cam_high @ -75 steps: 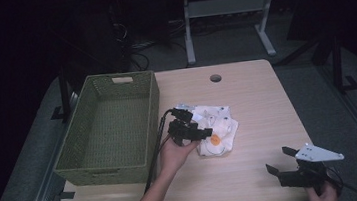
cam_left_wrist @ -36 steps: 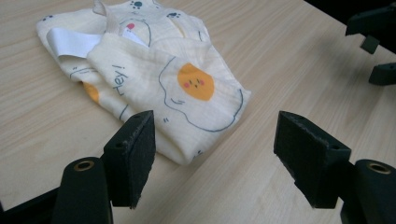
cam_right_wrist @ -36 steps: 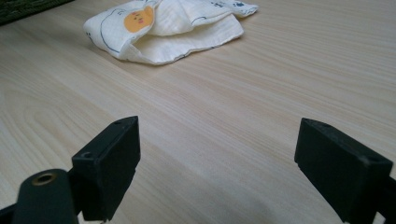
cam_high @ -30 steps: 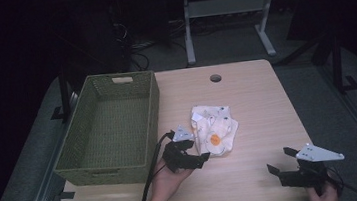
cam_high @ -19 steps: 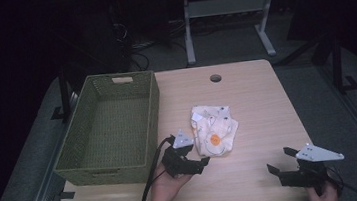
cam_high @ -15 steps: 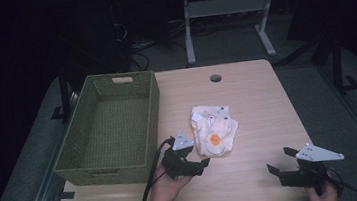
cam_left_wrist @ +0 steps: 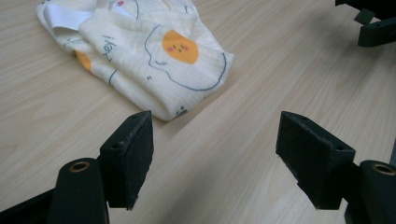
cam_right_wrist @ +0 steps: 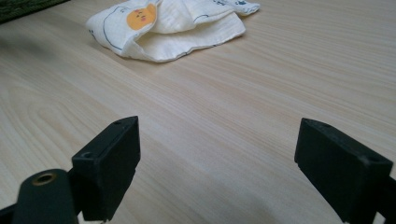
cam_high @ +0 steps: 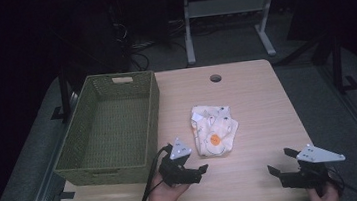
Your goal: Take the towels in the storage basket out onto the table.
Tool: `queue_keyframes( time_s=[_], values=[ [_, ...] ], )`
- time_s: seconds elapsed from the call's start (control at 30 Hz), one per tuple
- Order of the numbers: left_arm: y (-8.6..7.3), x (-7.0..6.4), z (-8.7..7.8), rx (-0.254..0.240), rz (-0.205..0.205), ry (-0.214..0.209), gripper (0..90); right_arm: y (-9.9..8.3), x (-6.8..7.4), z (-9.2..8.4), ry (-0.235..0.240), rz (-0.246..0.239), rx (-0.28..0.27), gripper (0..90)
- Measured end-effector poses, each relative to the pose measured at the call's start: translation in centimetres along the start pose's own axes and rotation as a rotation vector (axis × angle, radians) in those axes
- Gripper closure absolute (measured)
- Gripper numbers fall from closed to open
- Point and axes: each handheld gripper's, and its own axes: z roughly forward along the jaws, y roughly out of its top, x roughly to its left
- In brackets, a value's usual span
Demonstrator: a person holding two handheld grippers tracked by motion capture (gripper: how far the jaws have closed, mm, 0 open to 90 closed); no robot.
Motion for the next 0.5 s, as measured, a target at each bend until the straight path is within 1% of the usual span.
queue_keyframes(
  time_s=[0.13, 0.2, 0.27, 0.33, 0.5],
  values=[
    [-0.4, 0.1, -0.3, -0.007, -0.011, 0.005, 27.3, 0.0, 0.0, 0.2, 0.003, -0.005, 0.01, 13.9],
    [-0.5, 0.2, -0.6, -0.008, -0.002, 0.017, 27.0, 0.0, 0.1, 0.3, 0.005, -0.009, 0.015, 13.9],
    [-0.6, 0.2, -0.9, -0.016, -0.004, 0.024, 26.9, -0.1, 0.2, 0.3, 0.008, -0.013, 0.022, 13.9],
    [-0.9, 0.3, -1.2, -0.022, -0.014, 0.026, 26.7, -0.1, 0.3, 0.4, 0.013, -0.019, 0.019, 13.9],
    [-1.4, 0.3, -1.4, -0.028, -0.021, 0.039, 26.4, 0.0, 0.2, 0.4, 0.013, -0.015, 0.015, 13.9]
  ],
)
